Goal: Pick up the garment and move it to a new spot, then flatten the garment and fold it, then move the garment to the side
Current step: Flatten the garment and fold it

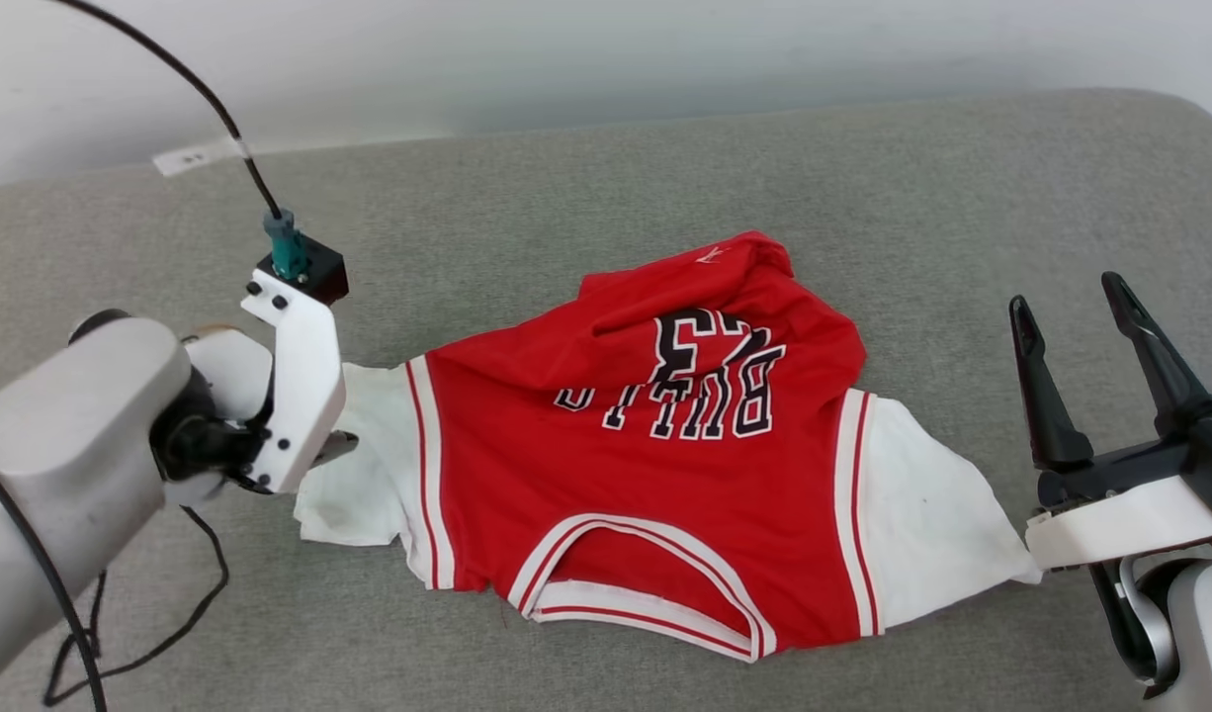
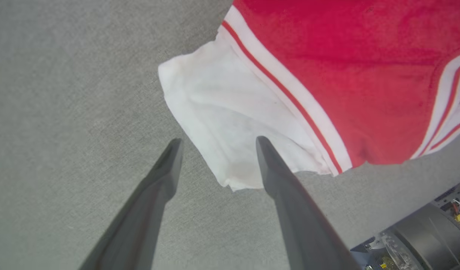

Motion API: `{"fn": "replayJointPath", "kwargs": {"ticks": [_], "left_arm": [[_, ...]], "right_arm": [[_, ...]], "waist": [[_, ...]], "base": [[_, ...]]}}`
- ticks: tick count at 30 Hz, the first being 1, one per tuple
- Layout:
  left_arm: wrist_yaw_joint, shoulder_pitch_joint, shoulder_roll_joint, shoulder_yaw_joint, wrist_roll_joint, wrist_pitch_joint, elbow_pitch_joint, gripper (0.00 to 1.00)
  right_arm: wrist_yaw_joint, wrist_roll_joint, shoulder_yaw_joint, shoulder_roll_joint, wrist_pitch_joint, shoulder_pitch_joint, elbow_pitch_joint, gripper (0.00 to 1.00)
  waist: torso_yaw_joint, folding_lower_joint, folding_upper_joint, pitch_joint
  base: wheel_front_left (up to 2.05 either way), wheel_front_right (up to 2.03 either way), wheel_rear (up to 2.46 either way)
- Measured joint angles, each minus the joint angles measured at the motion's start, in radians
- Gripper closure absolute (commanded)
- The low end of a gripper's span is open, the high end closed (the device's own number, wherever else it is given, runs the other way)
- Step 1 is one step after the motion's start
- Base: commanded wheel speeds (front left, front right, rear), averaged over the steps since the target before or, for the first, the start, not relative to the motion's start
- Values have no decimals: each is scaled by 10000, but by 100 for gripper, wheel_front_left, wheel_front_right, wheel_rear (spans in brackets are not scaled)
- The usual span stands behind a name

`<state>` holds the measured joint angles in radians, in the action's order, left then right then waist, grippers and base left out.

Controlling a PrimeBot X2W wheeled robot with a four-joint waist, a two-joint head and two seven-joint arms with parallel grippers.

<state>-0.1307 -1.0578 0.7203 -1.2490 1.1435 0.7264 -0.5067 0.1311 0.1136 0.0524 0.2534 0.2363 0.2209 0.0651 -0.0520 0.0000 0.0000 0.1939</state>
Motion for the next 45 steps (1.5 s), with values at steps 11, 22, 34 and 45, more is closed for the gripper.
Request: {"fn": "replayJointPath", "kwargs": {"ticks": [11, 22, 34, 45], "left_arm": [[2, 139, 207, -100, 470, 1043, -238, 0], [17, 989, -65, -136, -140, 623, -424, 100], [15, 802, 888, -303, -481, -196, 955, 100], [0, 643, 1097, -313, -769, -696, 2052, 100]], "right_arm": [[0, 0, 265, -23, -184, 98, -268, 0], [2, -65, 226, 86, -272, 349, -224, 0], [2, 1026, 1352, 3104, -4071, 1181, -861, 0], [0, 5559, 4479, 6577, -10032, 1733, -1578, 0]], "waist": [[11, 0, 0, 308], [-195, 0, 0, 564], [103, 0, 0, -182], [567, 0, 0, -92]], "base": [[0, 0, 0], [0, 0, 0], [0, 0, 0], [0, 0, 0]]}}
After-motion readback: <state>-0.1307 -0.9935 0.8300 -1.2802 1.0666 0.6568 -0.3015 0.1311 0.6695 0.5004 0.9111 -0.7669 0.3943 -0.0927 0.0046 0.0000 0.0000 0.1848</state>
